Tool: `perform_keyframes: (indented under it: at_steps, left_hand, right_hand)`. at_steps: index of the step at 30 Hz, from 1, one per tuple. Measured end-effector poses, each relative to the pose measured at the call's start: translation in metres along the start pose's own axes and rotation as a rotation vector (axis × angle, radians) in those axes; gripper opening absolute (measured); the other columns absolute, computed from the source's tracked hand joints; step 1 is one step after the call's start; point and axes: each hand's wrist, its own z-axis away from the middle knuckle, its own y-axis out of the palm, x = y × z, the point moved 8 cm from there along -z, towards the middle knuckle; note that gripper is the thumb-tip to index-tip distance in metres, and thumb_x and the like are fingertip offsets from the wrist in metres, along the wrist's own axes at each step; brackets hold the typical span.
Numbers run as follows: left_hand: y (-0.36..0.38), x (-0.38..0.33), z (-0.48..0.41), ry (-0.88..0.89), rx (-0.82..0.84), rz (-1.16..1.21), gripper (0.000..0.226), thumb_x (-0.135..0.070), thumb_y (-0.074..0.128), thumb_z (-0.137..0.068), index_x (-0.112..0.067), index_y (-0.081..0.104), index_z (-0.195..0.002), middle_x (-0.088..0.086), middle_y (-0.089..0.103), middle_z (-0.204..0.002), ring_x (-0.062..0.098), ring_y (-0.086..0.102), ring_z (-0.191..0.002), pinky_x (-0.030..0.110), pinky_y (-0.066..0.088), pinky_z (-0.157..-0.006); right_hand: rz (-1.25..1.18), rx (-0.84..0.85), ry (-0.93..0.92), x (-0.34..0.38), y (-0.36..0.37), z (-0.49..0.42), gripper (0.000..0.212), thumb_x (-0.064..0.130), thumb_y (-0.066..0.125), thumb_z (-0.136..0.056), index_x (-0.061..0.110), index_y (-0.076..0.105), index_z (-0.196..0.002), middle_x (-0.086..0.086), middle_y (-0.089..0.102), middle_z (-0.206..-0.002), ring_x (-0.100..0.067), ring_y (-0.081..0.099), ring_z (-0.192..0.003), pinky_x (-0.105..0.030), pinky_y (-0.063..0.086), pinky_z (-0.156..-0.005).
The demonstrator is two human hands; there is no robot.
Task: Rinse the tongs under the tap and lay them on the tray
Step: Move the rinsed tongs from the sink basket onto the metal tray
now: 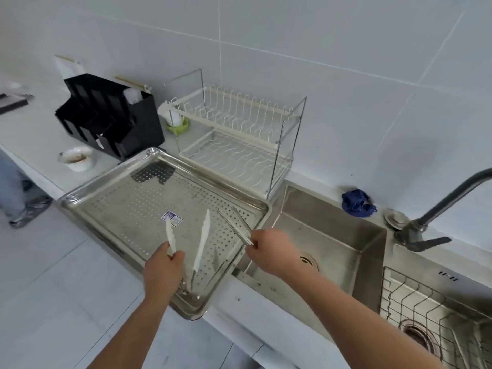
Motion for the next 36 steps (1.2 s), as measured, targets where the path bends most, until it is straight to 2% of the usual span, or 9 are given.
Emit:
perform_keyframes:
  at_steps: [3,6,9,13,17,22,25,31,36]
  left_hand:
    - [-0.001,0.006,-0.013,0.002,-0.008,-0.085,0.006,-0.015,0.054,-0.093,-0.012,0.058,-0.090,0.006,0.059,-0.065,0.020,0.055,-0.061,0.035,0.037,-0.058]
    - [0.003,0.006,-0.032,0.018,0.008,-0.199,0.007,-0.016,0.051,-0.095,-0.010,0.056,-0.095,0.007,0.061,-0.072,0.025,0.059,-0.067,0.038,0.045,-0.065]
    - [0.011,0.005,-0.054,0.038,0.049,-0.371,0.015,-0.017,0.048,-0.097,-0.004,0.054,-0.102,0.006,0.059,-0.078,0.027,0.057,-0.070,0.036,0.042,-0.063]
    - [0.023,0.006,-0.077,0.076,0.115,-0.459,0.018,-0.021,0.045,-0.100,-0.008,0.052,-0.111,0.004,0.061,-0.081,0.023,0.059,-0.068,0.033,0.044,-0.060]
    - [0.031,0.017,-0.101,0.096,0.165,-0.498,0.021,-0.025,0.046,-0.102,-0.010,0.053,-0.116,0.006,0.068,-0.091,0.020,0.058,-0.067,0.032,0.045,-0.061]
    - [0.022,0.036,-0.128,0.114,0.213,-0.619,0.019,-0.030,0.046,-0.101,-0.016,0.056,-0.109,-0.003,0.062,-0.082,0.015,0.060,-0.066,0.032,0.052,-0.059]
    - [0.019,0.036,-0.138,0.142,0.187,-0.648,0.024,-0.035,0.049,-0.096,-0.017,0.056,-0.111,-0.001,0.058,-0.089,0.016,0.057,-0.067,0.031,0.045,-0.058]
    - [0.043,0.001,-0.137,0.413,0.171,-0.764,0.048,-0.040,0.052,-0.093,-0.018,0.053,-0.136,0.007,0.060,-0.121,0.022,0.058,-0.099,0.035,0.048,-0.080]
    - [0.056,-0.011,-0.133,0.472,0.217,-0.758,0.051,-0.042,0.052,-0.091,-0.020,0.050,-0.137,0.004,0.059,-0.124,0.021,0.055,-0.107,0.037,0.047,-0.088]
  right_hand:
    - [0.043,0.023,-0.034,0.010,0.008,-0.029,0.029,0.026,0.054,-0.091,0.013,0.046,-0.066,-0.002,0.050,-0.063,-0.020,0.048,-0.058,-0.030,0.038,-0.050]
    - [0.094,0.056,-0.070,0.018,0.017,-0.059,0.033,0.024,0.053,-0.092,0.016,0.038,-0.063,0.001,0.043,-0.061,-0.016,0.040,-0.053,-0.026,0.030,-0.047]
    - [0.160,0.093,-0.076,0.019,0.028,-0.084,0.033,0.022,0.053,-0.092,0.016,0.038,-0.063,0.000,0.044,-0.063,-0.017,0.042,-0.056,-0.026,0.034,-0.049]
    - [0.229,0.168,-0.025,0.019,0.047,-0.108,0.024,0.010,0.052,-0.087,0.015,0.043,-0.065,0.000,0.048,-0.065,-0.020,0.050,-0.061,-0.033,0.052,-0.059]
    - [0.268,0.201,0.016,0.027,0.062,-0.132,0.024,0.007,0.052,-0.087,0.016,0.044,-0.067,0.000,0.051,-0.067,-0.019,0.053,-0.061,-0.032,0.048,-0.056]
    - [0.298,0.213,0.043,0.044,0.077,-0.151,0.019,0.005,0.052,-0.091,0.014,0.049,-0.074,-0.001,0.050,-0.069,-0.024,0.058,-0.069,-0.034,0.047,-0.059]
    - [0.247,0.212,0.056,0.046,0.082,-0.158,0.017,0.016,0.053,-0.095,0.014,0.051,-0.078,-0.001,0.053,-0.073,-0.024,0.060,-0.073,-0.034,0.050,-0.061]
    - [0.097,0.145,0.110,0.040,0.085,-0.159,0.018,0.030,0.051,-0.095,0.014,0.060,-0.094,-0.003,0.064,-0.086,-0.025,0.063,-0.082,-0.036,0.056,-0.070]
    - [0.059,0.077,0.139,0.036,0.080,-0.154,0.023,0.029,0.051,-0.095,0.013,0.066,-0.099,-0.005,0.069,-0.091,-0.025,0.065,-0.083,-0.039,0.059,-0.074]
